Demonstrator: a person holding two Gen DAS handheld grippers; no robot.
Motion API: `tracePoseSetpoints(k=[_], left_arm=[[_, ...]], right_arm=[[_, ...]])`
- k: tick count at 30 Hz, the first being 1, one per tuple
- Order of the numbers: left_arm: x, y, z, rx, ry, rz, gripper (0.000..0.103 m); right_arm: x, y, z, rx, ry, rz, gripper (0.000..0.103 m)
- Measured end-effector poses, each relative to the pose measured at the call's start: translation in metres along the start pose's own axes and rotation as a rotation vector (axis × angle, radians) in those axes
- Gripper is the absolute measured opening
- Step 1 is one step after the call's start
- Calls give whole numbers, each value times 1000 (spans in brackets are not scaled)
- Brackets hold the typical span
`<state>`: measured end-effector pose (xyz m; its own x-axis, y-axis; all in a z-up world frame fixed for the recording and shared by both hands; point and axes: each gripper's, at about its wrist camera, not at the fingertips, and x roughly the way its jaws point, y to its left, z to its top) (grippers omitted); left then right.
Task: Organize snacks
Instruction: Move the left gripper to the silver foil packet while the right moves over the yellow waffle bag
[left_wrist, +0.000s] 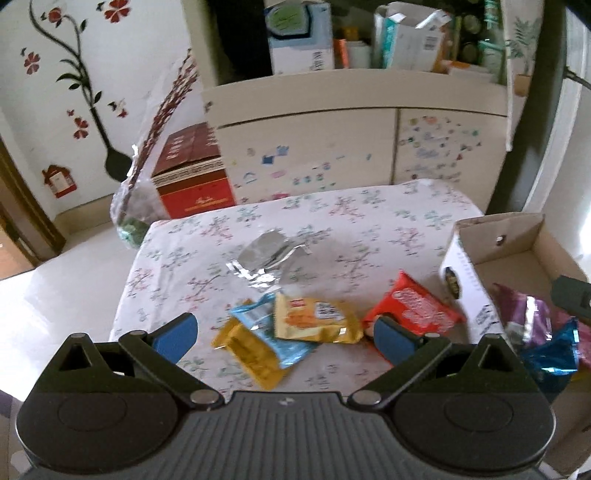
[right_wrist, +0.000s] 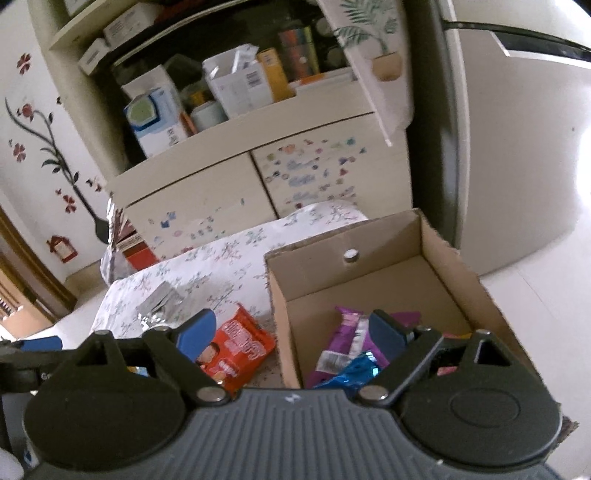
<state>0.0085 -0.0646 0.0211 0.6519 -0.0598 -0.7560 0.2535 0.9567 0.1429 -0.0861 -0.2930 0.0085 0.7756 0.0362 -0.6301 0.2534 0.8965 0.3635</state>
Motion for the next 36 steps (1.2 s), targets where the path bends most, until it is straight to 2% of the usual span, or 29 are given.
tracePoseSetpoints(k=[8, 15, 25, 29, 36], left_arm=[[16, 20, -6, -30, 31, 21, 103], [42, 52, -4, -132, 69, 59, 103], [80, 76, 2, -304, 132, 38, 103], [92, 76, 7, -321, 133, 38, 103], [114, 90, 10, -352, 148, 78, 103]], right_arm=[[11, 17, -7, -55, 22, 32, 91], [18, 34, -16, -140, 21, 82, 90], [32, 58, -35, -267, 49, 170, 90], [44, 71, -46, -329, 75, 185, 90], [73, 82, -54, -354, 114, 203, 90]])
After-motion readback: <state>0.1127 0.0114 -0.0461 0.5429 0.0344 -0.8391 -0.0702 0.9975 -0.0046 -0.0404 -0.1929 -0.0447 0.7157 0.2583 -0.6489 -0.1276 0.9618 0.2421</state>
